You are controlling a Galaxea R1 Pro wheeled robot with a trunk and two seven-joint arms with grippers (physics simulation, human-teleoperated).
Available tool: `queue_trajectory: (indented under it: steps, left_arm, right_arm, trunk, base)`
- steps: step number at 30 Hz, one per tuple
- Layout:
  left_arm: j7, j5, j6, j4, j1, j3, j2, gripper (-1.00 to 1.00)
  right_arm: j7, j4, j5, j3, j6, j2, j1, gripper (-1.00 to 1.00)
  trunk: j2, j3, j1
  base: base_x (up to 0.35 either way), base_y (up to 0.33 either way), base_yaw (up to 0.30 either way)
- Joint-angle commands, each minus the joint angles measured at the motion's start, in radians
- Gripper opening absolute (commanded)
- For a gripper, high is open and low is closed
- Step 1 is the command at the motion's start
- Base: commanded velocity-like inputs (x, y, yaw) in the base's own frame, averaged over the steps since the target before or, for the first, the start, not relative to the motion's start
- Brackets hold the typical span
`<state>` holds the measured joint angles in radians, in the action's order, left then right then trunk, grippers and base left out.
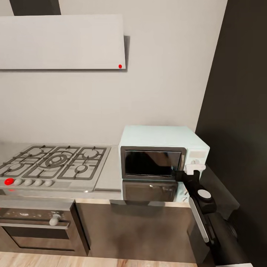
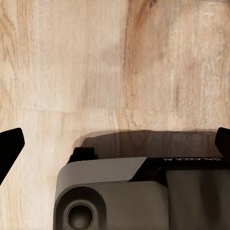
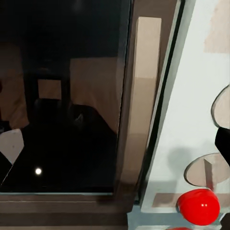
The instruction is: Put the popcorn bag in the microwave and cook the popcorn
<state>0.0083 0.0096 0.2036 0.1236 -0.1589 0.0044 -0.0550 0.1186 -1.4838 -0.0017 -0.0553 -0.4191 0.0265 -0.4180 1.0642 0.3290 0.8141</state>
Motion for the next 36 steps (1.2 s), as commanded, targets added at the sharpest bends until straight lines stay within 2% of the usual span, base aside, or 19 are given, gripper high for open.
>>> queue_trajectory:
  steps: [1,8,36]
  left_arm:
    - [0.001,0.001,0.003,-0.001,-0.001,0.000,0.000,1.00]
    - [0.001,0.000,0.003,-0.001,0.001,0.000,0.000,1.00]
    - [0.001,0.001,0.003,-0.001,0.000,0.002,0.000,1.00]
  right_arm:
    - [0.007,-0.001,0.000,-0.003,-0.006,0.001,-0.001,1.00]
    - [0.007,0.000,-0.001,-0.003,-0.007,0.001,-0.001,1.00]
    - [0.018,0.013,-0.001,0.009,-0.011,0.000,-0.002,1.00]
  trunk:
    - [0.001,0.001,0.000]
    - [0.001,0.001,0.000]
    - [0.001,0.001,0.000]
  base:
    - [0.009,0.000,0.000]
    - [0.156,-0.041,0.000]
    - [0.013,-0.001,0.000]
